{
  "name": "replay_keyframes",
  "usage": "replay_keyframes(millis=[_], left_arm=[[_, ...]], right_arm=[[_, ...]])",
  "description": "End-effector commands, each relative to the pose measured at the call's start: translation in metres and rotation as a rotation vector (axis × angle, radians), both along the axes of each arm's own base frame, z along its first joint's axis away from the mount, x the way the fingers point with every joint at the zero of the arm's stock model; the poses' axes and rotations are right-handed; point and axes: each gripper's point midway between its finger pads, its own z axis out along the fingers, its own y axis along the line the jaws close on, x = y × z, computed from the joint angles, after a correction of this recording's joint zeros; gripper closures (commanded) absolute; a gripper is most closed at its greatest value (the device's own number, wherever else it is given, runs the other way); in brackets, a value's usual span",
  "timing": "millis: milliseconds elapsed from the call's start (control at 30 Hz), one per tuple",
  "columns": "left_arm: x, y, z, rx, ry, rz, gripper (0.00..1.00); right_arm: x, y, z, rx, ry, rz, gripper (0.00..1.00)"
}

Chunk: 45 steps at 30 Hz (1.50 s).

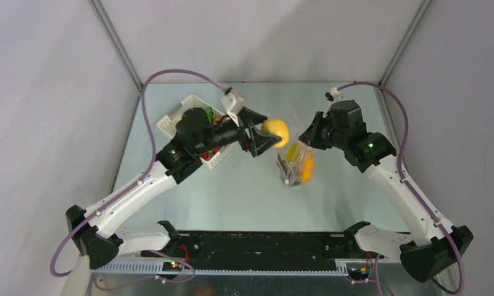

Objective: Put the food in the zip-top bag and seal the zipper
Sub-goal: Place the fake fruit in the zipper food storage bag.

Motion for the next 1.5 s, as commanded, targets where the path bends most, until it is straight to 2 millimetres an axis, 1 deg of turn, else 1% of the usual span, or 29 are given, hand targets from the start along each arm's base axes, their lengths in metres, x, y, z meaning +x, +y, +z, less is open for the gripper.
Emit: replay_keyframes(millis=[0, 33, 67, 100, 133, 167, 200, 300, 467, 667, 700, 800, 900, 1033, 1100, 1133, 1167, 1200, 1233, 1467], left_arm=[[-0.03, -0.038, -0.006, 0.018, -0.077, -0.182, 0.56], [-0.034, -0.042, -0.005, 0.02, -0.081, -0.21, 0.56], [-0.034, -0.051, -0.014, 0.038, -0.063, -0.225, 0.56], [-0.033, -0.054, -0.013, 0.041, -0.062, -0.229, 0.56], [-0.03, -0.059, -0.023, 0.063, -0.04, -0.233, 0.56], [-0.027, -0.062, -0.023, 0.067, -0.037, -0.228, 0.56], [-0.023, -0.065, -0.033, 0.089, -0.017, -0.222, 0.56], [-0.013, -0.07, -0.046, 0.126, 0.0, -0.197, 0.55], [0.005, -0.065, -0.057, 0.167, 0.015, -0.099, 0.54], [0.015, -0.059, -0.064, 0.185, 0.032, -0.025, 0.53], [0.016, -0.056, -0.069, 0.204, 0.044, -0.017, 0.53], [0.016, -0.051, -0.069, 0.194, 0.055, 0.01, 0.53], [0.017, -0.049, -0.064, 0.174, 0.05, 0.029, 0.51], [0.017, -0.048, -0.071, 0.211, 0.062, 0.027, 0.33], [0.015, -0.048, -0.071, 0.214, 0.06, 0.018, 0.18], [0.013, -0.048, -0.069, 0.211, 0.058, 0.011, 0.15], [0.012, -0.047, -0.069, 0.21, 0.055, 0.008, 0.09], [0.011, -0.047, -0.067, 0.205, 0.05, 0.006, 0.06], [0.011, -0.046, -0.067, 0.203, 0.048, 0.006, 0.02], [0.003, -0.048, -0.063, 0.192, 0.045, -0.033, 0.0]], right_arm=[[-0.001, 0.007, 0.009, 0.015, -0.041, 0.026, 1.0], [-0.002, 0.009, 0.01, 0.019, -0.04, 0.033, 1.0], [-0.003, 0.009, 0.011, 0.021, -0.042, 0.036, 1.0], [-0.004, 0.011, 0.011, 0.024, -0.04, 0.041, 1.0], [-0.005, 0.01, 0.012, 0.027, -0.043, 0.042, 1.0], [-0.006, 0.011, 0.013, 0.029, -0.043, 0.046, 1.0], [-0.008, 0.011, 0.014, 0.033, -0.047, 0.049, 1.0], [-0.012, 0.011, 0.018, 0.037, -0.057, 0.056, 1.0], [-0.016, 0.011, 0.02, 0.038, -0.059, 0.068, 1.0], [-0.019, 0.011, 0.02, 0.031, -0.063, 0.082, 1.0], [-0.019, 0.011, 0.02, 0.03, -0.065, 0.085, 1.0], [-0.021, 0.012, 0.019, 0.023, -0.063, 0.093, 1.0], [-0.023, 0.013, 0.02, 0.025, -0.067, 0.109, 1.0], [-0.025, 0.016, 0.024, 0.039, -0.08, 0.125, 1.0], [-0.025, 0.016, 0.025, 0.043, -0.081, 0.122, 1.0], [-0.025, 0.016, 0.025, 0.044, -0.081, 0.12, 1.0], [-0.024, 0.016, 0.026, 0.045, -0.081, 0.118, 1.0], [-0.024, 0.017, 0.026, 0.046, -0.081, 0.117, 1.0], [-0.024, 0.017, 0.026, 0.047, -0.079, 0.117, 1.0], [-0.024, 0.018, 0.025, 0.052, -0.074, 0.112, 1.0]])
